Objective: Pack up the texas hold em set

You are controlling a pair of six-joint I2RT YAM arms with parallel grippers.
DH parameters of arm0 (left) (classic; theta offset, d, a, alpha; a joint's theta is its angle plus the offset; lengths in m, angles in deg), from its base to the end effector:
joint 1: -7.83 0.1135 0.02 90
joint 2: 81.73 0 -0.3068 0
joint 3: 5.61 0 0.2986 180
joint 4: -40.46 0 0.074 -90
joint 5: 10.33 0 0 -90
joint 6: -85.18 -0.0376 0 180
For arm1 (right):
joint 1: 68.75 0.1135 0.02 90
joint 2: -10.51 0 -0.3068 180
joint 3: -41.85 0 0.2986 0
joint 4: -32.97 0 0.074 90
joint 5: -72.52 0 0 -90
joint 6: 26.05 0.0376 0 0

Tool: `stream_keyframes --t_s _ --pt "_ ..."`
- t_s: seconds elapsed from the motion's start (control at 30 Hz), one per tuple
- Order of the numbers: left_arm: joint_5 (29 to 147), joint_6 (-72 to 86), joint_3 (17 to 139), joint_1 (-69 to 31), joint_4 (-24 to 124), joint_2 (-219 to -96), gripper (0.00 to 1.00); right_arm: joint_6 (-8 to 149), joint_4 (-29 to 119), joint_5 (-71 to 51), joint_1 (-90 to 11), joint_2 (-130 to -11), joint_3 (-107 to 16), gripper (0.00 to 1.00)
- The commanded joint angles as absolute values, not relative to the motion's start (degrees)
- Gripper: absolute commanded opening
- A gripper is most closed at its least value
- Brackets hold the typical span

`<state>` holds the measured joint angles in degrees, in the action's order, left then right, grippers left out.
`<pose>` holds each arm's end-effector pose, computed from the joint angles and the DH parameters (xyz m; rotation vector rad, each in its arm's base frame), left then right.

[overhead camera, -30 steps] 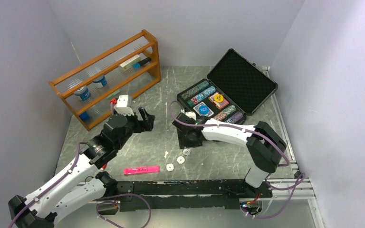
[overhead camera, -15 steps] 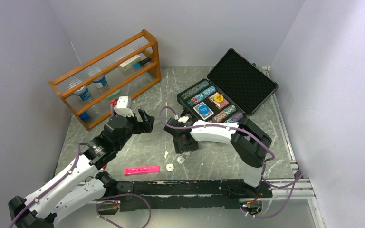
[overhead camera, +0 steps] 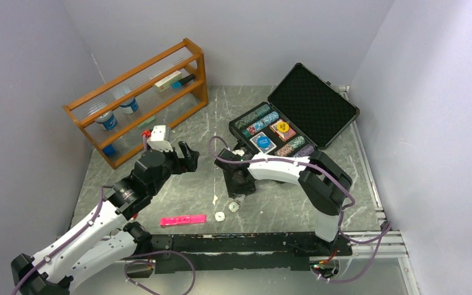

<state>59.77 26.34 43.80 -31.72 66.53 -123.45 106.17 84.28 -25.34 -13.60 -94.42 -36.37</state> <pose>0.1552 -0.1116 0.3231 -0.1003 1.9023 -0.5186 0.2264 0.3162 0.1669 -0.3057 2.8834 0.0970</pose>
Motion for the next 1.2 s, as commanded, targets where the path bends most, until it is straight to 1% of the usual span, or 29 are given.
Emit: stream_keyframes --t_s 0.0,0.23,0.4,0.57,0.9,1.17 --pt "58.9 27.1 43.7 -31.5 64.7 -123.3 0.90 103.7 85.8 -25.2 -14.0 -97.7 -32.7 0.55" --pt "58.7 26.7 43.9 -31.5 64.5 -124.4 0.90 101.3 87.0 -26.2 -14.1 -97.8 -28.9 0.54" --pt "58.9 26.9 43.9 -31.5 64.6 -124.5 0.90 100.7 87.4 -27.4 -13.7 -100.1 -30.3 0.44" --pt "58.7 26.7 44.0 -31.5 64.7 -124.4 0.90 101.0 87.8 -29.7 -13.5 -100.3 -32.2 0.39" --pt "58.8 26.8 44.6 -31.5 64.3 -125.2 0.90 100.9 83.3 -25.9 -13.4 -89.2 -34.6 0.38" --pt "58.8 26.9 44.5 -31.5 64.1 -125.3 0.90 100.6 83.7 -23.6 -13.3 -86.4 -35.2 0.38"
